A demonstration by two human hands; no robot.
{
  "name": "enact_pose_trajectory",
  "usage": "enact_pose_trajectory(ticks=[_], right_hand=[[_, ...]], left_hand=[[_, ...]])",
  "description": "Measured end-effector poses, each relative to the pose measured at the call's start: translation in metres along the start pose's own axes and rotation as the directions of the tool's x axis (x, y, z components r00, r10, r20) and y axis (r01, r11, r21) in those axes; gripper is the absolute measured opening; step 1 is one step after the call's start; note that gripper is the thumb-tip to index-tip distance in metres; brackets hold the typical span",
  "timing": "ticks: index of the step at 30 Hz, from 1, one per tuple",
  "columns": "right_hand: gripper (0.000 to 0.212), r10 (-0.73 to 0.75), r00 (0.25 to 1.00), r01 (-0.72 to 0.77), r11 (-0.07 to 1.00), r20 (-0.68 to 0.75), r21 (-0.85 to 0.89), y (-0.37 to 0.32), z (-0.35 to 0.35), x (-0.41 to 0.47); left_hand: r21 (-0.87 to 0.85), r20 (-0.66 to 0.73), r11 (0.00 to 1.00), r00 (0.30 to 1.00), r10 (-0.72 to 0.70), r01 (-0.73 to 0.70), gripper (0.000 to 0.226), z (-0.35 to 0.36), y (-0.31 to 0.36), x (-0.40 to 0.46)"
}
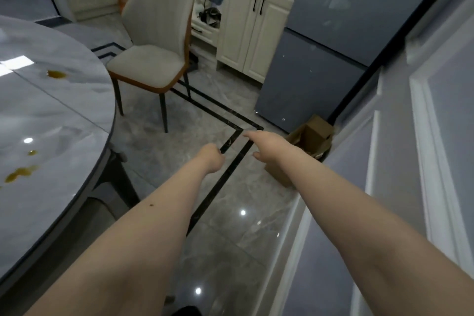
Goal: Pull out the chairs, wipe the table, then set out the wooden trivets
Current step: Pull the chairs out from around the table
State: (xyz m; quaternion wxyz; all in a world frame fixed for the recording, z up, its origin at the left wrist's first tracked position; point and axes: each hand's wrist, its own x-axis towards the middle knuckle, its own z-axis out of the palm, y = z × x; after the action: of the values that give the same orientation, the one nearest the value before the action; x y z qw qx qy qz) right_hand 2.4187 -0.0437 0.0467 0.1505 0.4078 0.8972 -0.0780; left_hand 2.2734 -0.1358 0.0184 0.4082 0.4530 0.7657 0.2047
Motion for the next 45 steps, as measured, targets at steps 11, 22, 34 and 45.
enact_pose_trajectory(ticks=[11, 22, 34, 45], right_hand=[[0.066, -0.060, 0.998, 0.060, 0.997, -0.012, 0.047, 0.080, -0.053, 0.189], [0.062, -0.109, 0.989, 0.108, 0.994, -0.099, -0.006, 0.158, -0.158, 0.388], [0.057, -0.250, 0.963, 0.233, 0.961, -0.102, -0.152, 0.276, -0.279, 0.667], [0.061, -0.406, 0.909, 0.386, 0.906, -0.098, -0.175, 0.271, -0.351, 0.903]], left_hand=[[-0.030, -0.148, 0.999, 0.988, -0.042, 0.038, 0.037, -0.057, 0.065, 0.201], [0.017, -0.214, 0.999, 0.976, -0.034, 0.038, 0.023, -0.159, 0.154, 0.398], [-0.040, -0.327, 0.993, 0.938, -0.119, 0.112, 0.033, -0.260, 0.248, 0.673], [-0.069, -0.461, 0.977, 0.862, -0.210, 0.202, 0.038, -0.380, 0.254, 0.862]])
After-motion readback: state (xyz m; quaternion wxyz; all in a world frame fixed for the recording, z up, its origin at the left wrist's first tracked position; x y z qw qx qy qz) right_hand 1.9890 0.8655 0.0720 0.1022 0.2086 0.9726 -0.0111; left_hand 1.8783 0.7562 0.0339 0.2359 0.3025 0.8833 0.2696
